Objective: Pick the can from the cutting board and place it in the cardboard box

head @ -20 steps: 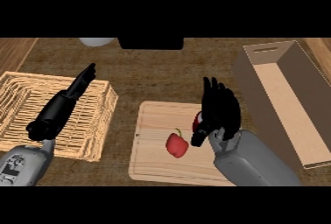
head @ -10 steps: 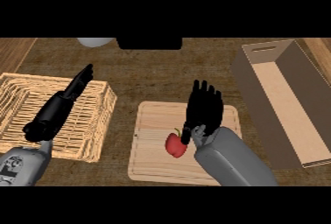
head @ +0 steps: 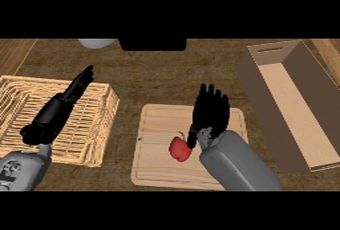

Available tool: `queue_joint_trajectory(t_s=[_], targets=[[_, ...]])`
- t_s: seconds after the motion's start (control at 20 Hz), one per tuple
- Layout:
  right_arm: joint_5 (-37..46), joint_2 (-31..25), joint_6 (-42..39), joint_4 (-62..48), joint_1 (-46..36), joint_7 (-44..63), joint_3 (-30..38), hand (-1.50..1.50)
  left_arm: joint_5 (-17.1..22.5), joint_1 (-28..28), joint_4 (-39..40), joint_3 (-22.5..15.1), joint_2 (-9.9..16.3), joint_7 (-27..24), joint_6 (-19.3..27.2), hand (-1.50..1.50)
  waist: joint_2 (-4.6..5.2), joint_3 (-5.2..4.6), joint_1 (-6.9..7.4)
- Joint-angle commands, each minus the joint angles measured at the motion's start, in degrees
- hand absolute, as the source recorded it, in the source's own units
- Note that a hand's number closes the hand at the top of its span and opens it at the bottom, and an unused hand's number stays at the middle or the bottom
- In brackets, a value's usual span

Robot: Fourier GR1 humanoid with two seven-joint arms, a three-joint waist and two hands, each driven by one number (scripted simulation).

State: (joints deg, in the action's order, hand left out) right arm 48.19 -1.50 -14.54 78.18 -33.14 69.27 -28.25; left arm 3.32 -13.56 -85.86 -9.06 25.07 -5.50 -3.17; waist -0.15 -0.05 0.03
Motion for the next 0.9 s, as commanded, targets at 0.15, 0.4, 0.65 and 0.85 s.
queue_joint_trajectory(t_s=[0.15,0.4,0.65,0.85], targets=[[0.73,1.43,-1.86,-2.3,-0.33,11.28,-0.09,-1.5,-1.03,-0.4,-1.07,-0.83,-2.41,1.46,0.13,0.0,0.08,0.02,0.08],[3.84,1.37,-4.05,-4.13,1.78,8.44,3.87,-1.5,-2.32,1.98,-1.98,0.15,-2.07,-0.09,0.83,0.0,0.01,0.02,-0.02],[4.25,1.44,-2.96,-1.35,5.58,9.24,2.27,-1.5,-3.04,1.51,-1.1,0.04,-2.88,0.09,0.02,0.0,-0.03,0.02,-0.2],[2.92,1.44,-2.28,-2.11,5.93,7.14,1.74,-1.5,-1.89,0.23,0.3,2.77,-1.24,-0.98,-3.12,0.0,0.09,0.03,-0.02]])
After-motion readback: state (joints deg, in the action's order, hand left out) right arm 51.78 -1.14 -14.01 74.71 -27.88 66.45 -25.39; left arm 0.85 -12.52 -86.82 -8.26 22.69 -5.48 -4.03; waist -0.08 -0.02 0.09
